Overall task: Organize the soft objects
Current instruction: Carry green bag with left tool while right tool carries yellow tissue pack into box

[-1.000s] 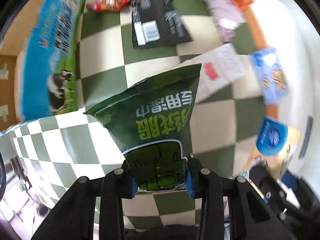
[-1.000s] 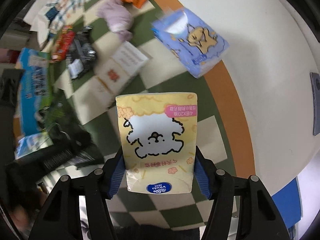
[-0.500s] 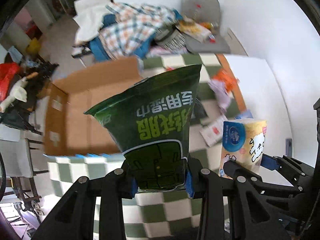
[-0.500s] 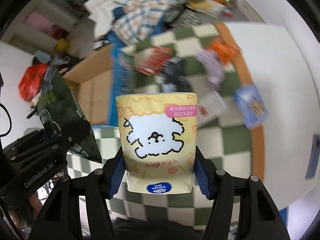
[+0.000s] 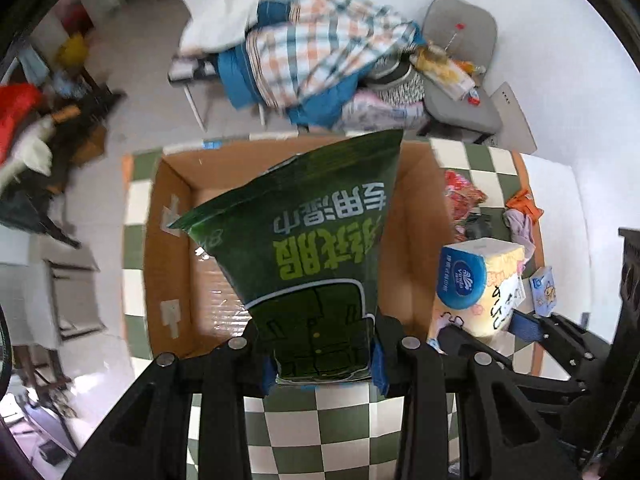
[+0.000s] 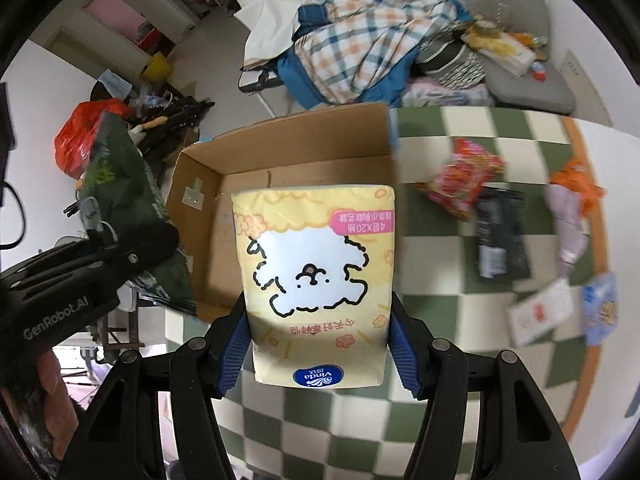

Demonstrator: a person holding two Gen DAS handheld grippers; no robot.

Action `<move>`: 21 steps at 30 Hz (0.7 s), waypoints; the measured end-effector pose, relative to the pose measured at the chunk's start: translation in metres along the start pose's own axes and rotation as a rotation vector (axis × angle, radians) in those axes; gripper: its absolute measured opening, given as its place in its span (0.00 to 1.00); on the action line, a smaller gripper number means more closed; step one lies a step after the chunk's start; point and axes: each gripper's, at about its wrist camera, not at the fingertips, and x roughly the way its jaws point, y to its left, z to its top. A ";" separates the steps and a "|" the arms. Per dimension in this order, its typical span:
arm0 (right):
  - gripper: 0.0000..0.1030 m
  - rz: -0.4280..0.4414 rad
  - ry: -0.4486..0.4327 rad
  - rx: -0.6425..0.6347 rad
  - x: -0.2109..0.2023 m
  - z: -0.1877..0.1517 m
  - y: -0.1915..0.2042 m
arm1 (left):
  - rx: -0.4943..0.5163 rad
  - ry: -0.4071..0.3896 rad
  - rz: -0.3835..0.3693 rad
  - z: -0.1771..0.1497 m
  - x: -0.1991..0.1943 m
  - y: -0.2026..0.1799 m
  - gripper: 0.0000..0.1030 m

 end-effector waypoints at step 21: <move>0.64 -0.076 0.139 -0.033 0.166 0.107 0.027 | 0.011 0.234 -0.101 0.082 0.133 0.064 0.33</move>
